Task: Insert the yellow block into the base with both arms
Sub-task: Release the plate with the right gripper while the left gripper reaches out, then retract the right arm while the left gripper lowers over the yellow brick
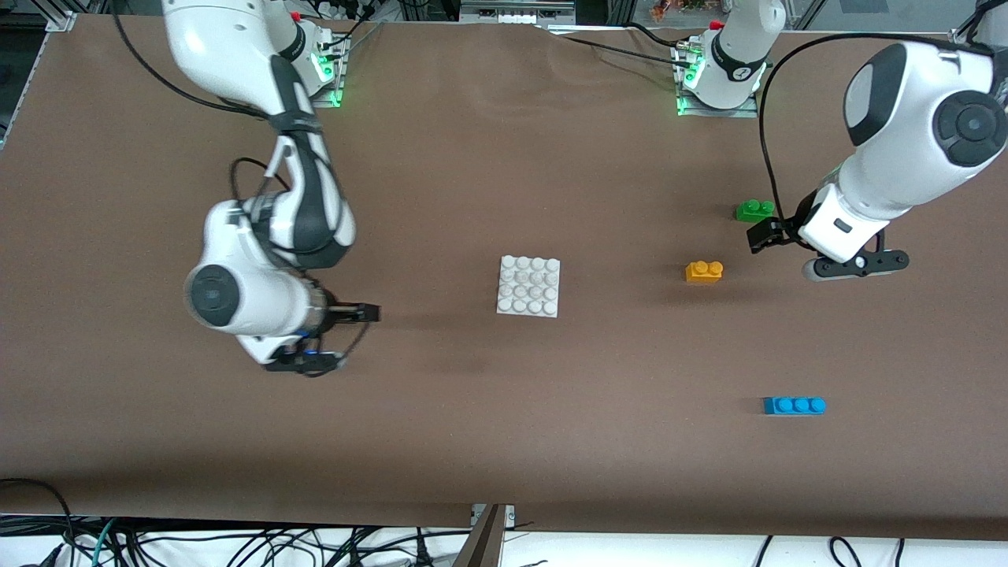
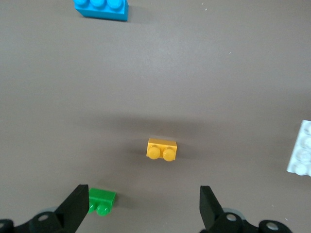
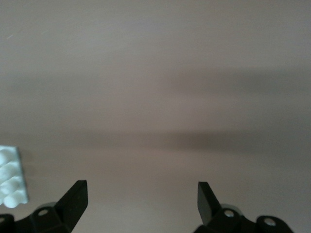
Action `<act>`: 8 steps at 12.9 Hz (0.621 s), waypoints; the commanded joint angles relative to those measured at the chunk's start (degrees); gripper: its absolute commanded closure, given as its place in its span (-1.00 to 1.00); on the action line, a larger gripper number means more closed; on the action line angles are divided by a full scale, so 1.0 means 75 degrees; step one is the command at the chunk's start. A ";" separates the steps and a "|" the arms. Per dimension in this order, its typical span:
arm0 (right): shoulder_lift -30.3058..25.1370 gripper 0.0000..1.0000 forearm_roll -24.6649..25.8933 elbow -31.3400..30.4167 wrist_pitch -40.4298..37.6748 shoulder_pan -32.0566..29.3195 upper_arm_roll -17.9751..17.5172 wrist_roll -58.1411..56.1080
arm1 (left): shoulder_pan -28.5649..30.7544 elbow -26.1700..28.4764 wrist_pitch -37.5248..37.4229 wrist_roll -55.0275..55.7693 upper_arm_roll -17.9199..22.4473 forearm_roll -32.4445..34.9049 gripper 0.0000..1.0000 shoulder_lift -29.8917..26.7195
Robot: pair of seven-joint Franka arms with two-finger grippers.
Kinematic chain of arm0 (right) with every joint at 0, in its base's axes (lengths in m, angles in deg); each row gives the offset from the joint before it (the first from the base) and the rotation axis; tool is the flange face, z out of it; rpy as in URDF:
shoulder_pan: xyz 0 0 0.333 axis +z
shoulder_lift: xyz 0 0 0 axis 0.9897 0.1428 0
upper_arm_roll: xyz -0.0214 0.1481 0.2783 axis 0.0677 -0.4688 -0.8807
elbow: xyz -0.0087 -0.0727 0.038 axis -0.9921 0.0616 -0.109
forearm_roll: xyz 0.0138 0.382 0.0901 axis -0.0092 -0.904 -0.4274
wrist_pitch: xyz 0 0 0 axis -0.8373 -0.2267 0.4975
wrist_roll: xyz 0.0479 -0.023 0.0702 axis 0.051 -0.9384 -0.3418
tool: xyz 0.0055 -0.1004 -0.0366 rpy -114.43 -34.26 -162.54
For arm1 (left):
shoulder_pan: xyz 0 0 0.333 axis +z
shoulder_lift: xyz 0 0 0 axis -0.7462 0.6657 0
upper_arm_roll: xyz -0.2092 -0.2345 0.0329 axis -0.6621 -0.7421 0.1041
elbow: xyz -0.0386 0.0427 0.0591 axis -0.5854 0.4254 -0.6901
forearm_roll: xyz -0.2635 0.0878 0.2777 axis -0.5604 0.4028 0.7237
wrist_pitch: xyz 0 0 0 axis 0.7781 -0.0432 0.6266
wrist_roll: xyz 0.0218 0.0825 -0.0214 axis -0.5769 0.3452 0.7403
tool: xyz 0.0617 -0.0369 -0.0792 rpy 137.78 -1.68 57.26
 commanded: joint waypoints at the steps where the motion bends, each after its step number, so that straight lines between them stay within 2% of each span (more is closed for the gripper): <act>1: -0.0192 -1.00 0.0005 -0.0160 -0.0401 0.0099 0.0879 -0.0242 | 0.0067 0.0776 0.1173 -0.0146 -0.0045 -0.0129 -1.00 0.0302; 3: -0.0180 -1.00 -0.0006 -0.0381 -0.0660 0.0321 0.1664 -0.0710 | 0.0067 0.1512 0.2531 -0.0134 -0.0045 -0.0129 -1.00 0.0503; 5: -0.0157 -1.00 0.0006 -0.0395 -0.0905 0.0229 0.2180 -0.1318 | 0.0044 0.1889 0.3110 -0.0146 -0.0045 -0.0129 -1.00 0.0690; 7: -0.0540 -1.00 0.0296 -0.0500 -0.0906 -0.0156 0.2044 -0.1334 | -0.0026 0.1973 0.3240 -0.0146 -0.0045 -0.0129 -1.00 0.0796; 8: -0.1193 -1.00 0.0925 -0.0674 -0.0860 -0.0727 0.1265 -0.1287 | -0.0038 0.2066 0.3275 -0.0146 -0.0045 -0.0129 -1.00 0.0855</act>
